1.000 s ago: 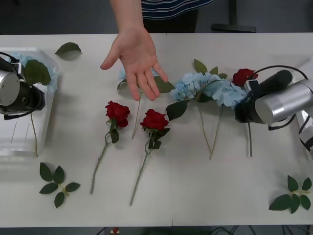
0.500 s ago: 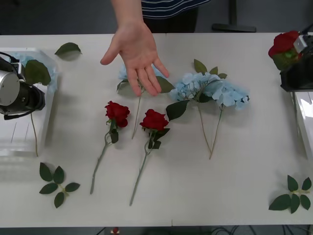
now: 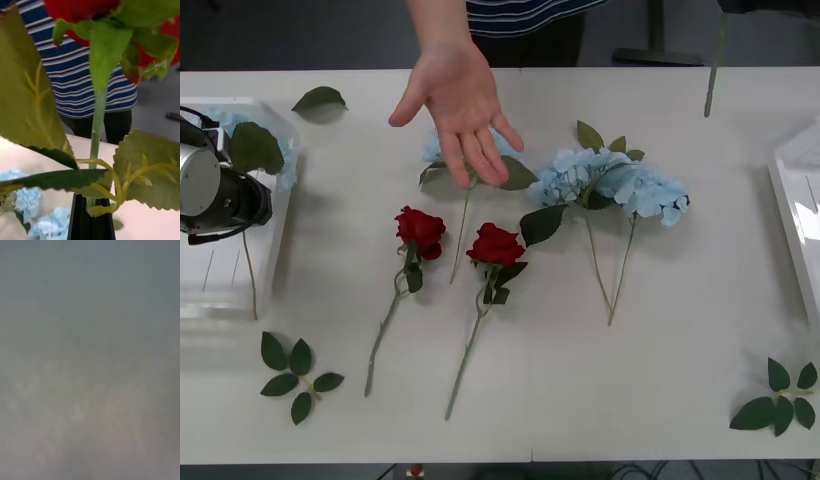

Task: Place the red flowers into the right box and the blue flowers into the left box. If a person shows an open palm, hand one flower to the person first, then continue sorting.

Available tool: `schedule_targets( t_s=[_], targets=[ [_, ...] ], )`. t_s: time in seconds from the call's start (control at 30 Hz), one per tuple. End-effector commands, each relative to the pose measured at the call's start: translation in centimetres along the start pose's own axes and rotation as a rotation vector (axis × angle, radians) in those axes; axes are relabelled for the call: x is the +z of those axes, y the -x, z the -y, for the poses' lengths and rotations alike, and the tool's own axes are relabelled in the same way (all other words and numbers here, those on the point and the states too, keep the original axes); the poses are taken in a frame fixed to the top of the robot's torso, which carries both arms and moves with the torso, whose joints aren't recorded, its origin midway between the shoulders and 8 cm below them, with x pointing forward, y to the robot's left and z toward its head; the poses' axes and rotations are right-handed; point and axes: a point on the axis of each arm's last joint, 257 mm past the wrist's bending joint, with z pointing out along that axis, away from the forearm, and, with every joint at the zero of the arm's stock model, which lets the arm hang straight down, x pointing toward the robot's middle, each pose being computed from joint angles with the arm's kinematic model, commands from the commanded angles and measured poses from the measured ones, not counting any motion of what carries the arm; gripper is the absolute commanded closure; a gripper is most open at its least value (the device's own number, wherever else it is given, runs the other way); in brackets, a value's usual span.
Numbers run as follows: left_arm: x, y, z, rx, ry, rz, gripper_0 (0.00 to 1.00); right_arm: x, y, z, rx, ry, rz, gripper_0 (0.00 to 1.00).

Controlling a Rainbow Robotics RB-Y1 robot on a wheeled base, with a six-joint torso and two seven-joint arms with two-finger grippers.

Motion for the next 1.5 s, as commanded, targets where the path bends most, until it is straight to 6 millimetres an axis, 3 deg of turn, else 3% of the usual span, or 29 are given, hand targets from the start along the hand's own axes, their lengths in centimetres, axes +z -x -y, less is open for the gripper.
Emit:
schedule_targets(
  t_s=[0.03,0.2,0.37,0.8,1.33,1.4,1.47,1.5],
  targets=[
    [-1.3,2.3,-0.8,-0.036,0.012,0.050,1.00,-0.4,6.9,-3.2,-0.132,0.004,0.178,1.00],
    [-1.2,2.3,-0.9,-0.037,0.014,0.049,1.00,-0.9,11.6,-4.1,-0.140,-0.070,0.265,1.00],
    [-1.3,2.4,-0.9,-0.038,0.014,0.051,1.00,-0.8,13.6,-5.1,-0.130,-0.110,0.312,1.00],
    [-1.3,2.4,-0.9,-0.037,0.018,0.054,1.00,3.0,12.8,-7.1,-0.133,-0.199,0.357,1.00],
    [-1.3,2.4,-1.0,-0.041,0.018,0.051,1.00,3.2,12.6,-7.3,-0.119,-0.189,0.349,1.00],
    [-1.3,2.4,-0.9,-0.041,0.017,0.052,1.00,3.2,12.6,-7.3,-0.119,-0.189,0.349,0.77],
    [-1.3,2.3,-0.9,-0.042,0.016,0.052,1.00,3.2,12.6,-7.3,-0.119,-0.189,0.349,0.13],
    [-1.3,2.4,-0.9,-0.043,0.017,0.053,1.00,3.2,12.6,-7.3,-0.119,-0.189,0.349,0.04]
  ],
)
